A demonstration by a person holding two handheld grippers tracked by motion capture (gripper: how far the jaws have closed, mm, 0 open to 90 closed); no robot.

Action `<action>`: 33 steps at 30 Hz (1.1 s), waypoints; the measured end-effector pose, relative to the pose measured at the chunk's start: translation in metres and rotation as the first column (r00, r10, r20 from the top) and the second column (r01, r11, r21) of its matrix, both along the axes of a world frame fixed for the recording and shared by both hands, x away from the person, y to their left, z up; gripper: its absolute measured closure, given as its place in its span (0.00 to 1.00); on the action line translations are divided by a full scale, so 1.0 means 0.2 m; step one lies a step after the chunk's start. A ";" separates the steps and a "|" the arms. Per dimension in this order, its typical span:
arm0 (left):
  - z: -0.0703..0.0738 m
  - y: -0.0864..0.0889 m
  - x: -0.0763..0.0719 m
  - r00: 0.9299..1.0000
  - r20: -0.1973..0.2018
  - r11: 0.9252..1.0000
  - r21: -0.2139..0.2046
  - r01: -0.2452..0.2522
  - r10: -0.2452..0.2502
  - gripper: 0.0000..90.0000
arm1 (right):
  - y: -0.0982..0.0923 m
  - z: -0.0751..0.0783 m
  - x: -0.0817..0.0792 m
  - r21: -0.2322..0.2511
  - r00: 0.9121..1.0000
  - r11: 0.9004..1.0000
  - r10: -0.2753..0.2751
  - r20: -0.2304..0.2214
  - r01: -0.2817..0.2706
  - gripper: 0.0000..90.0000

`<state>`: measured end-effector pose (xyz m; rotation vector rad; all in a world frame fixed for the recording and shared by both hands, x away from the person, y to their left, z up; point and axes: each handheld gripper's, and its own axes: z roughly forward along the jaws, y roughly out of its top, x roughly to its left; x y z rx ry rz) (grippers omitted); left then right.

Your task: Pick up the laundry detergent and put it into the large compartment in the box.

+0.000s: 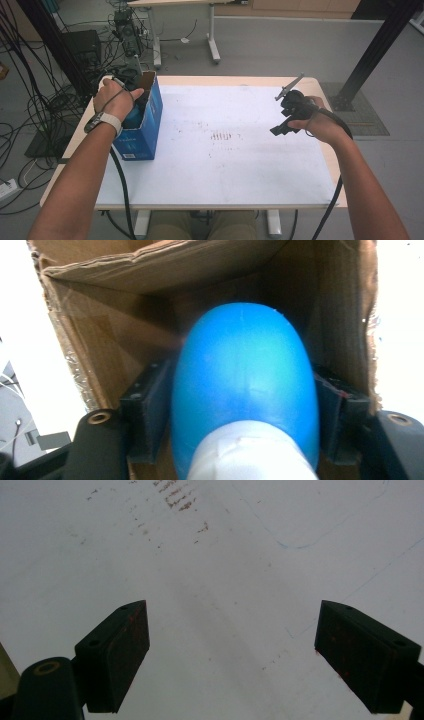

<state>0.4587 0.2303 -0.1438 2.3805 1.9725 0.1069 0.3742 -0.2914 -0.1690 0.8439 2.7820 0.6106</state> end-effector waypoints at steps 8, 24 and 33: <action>0.01 0.01 0.00 1.000 -0.005 1.000 -0.008 0.014 -0.014 0.31 | 0.01 0.00 0.00 -0.001 1.000 1.000 0.000 -0.002 0.000 0.16; 0.06 0.05 -0.03 1.000 0.013 0.999 -0.041 0.027 -0.026 0.22 | 0.04 0.01 0.00 -0.003 1.000 1.000 0.015 0.003 -0.015 0.16; 0.13 0.03 -0.06 0.998 0.037 0.998 -0.039 0.055 -0.054 0.14 | 0.05 0.01 0.00 -0.005 1.000 1.000 0.020 0.002 -0.020 0.16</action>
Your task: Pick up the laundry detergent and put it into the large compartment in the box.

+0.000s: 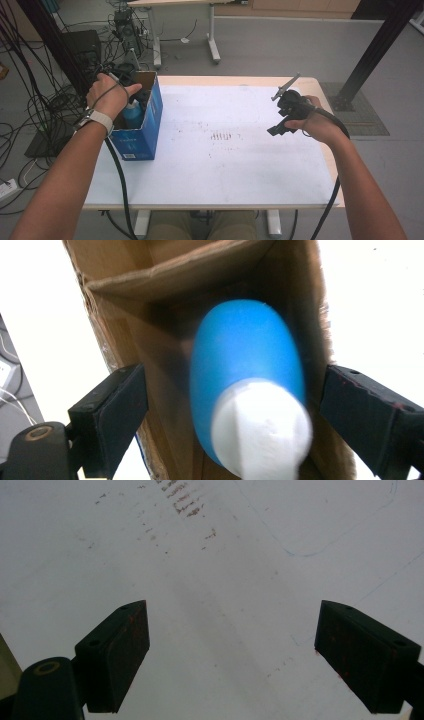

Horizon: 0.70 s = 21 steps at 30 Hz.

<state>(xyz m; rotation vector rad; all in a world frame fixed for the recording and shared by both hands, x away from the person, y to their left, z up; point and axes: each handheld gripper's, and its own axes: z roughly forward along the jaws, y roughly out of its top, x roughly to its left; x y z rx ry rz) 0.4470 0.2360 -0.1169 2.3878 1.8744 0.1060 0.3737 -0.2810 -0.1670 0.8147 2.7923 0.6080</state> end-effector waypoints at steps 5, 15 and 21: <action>0.03 -0.02 -0.01 1.000 0.009 1.000 -0.003 0.013 -0.012 0.11 | 0.00 0.01 -0.01 -0.002 1.000 1.000 -0.003 0.003 0.003 0.16; 0.15 -0.05 -0.03 0.999 0.024 0.999 -0.032 0.044 -0.043 0.09 | -0.03 0.04 -0.03 -0.006 1.000 1.000 -0.016 0.010 0.016 0.16; 0.26 -0.07 -0.05 0.994 0.031 0.993 -0.051 0.105 -0.103 0.07 | -0.04 0.05 -0.04 -0.008 1.000 1.000 -0.019 0.014 0.019 0.16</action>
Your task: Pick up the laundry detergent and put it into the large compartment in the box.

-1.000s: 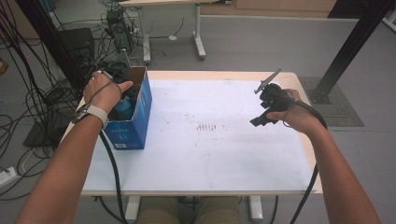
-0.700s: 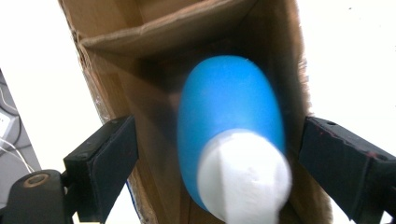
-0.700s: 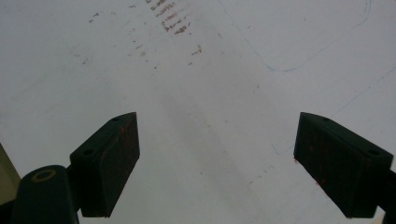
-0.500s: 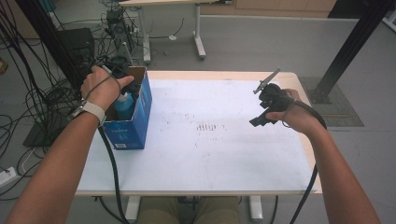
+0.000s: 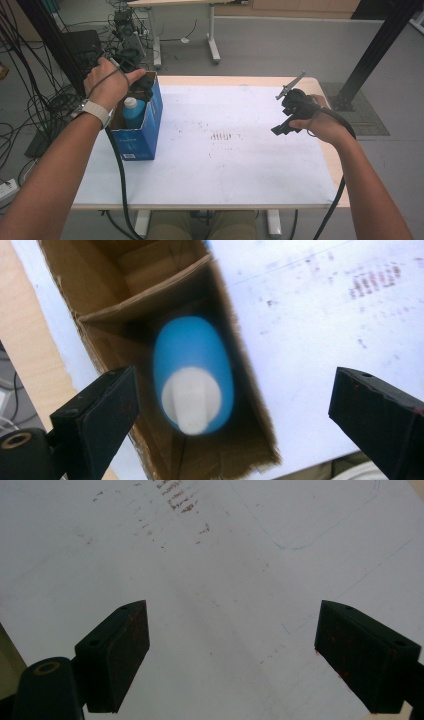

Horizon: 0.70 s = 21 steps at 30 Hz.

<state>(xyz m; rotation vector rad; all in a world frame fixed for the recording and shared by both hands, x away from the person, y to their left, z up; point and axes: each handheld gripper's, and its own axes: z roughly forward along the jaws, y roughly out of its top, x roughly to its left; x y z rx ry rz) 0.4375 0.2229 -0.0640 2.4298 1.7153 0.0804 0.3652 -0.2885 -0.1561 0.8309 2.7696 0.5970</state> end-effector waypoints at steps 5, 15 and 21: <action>0.10 -0.03 -0.04 0.997 0.040 0.998 -0.019 0.068 -0.067 0.06 | -0.02 0.02 0.00 0.015 1.000 1.000 -0.016 -0.011 0.017 0.16; 0.23 -0.10 -0.10 0.976 0.085 0.979 -0.020 0.205 -0.202 0.06 | -0.01 0.03 0.00 0.012 1.000 1.000 -0.018 -0.014 0.018 0.15; 0.27 -0.13 -0.10 0.963 0.074 0.965 -0.024 0.262 -0.260 0.06 | -0.01 0.03 0.00 0.012 1.000 1.000 -0.022 -0.014 0.022 0.15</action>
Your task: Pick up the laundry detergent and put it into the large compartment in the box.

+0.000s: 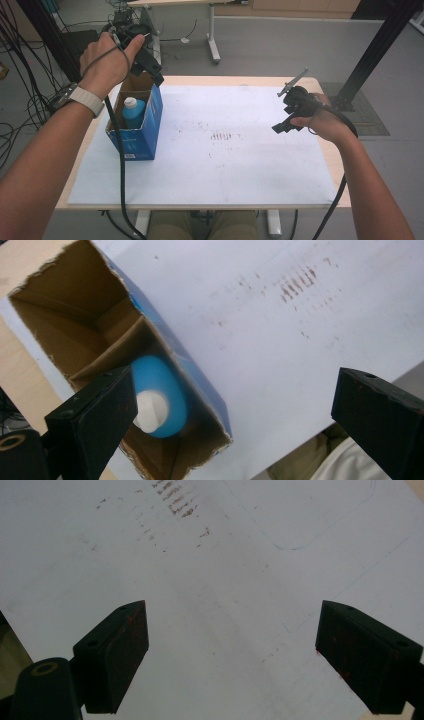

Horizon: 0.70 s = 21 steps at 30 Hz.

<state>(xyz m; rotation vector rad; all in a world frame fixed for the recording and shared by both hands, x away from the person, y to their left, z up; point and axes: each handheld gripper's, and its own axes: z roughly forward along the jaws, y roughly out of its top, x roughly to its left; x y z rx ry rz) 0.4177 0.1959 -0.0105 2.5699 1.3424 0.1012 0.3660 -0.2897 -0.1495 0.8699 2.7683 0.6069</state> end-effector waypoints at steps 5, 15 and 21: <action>0.00 -0.06 0.00 0.998 0.002 0.998 0.018 0.065 -0.065 0.06 | 0.00 0.00 0.00 0.000 1.000 1.000 -0.004 0.004 0.004 0.15; -0.02 -0.17 0.01 0.971 -0.015 0.971 0.036 0.237 -0.237 0.06 | 0.00 0.01 -0.02 -0.002 1.000 1.000 -0.010 0.006 0.010 0.15; -0.04 -0.25 -0.01 0.930 0.013 0.930 0.045 0.366 -0.367 0.06 | -0.01 0.01 -0.03 -0.001 1.000 1.000 -0.017 0.010 0.017 0.15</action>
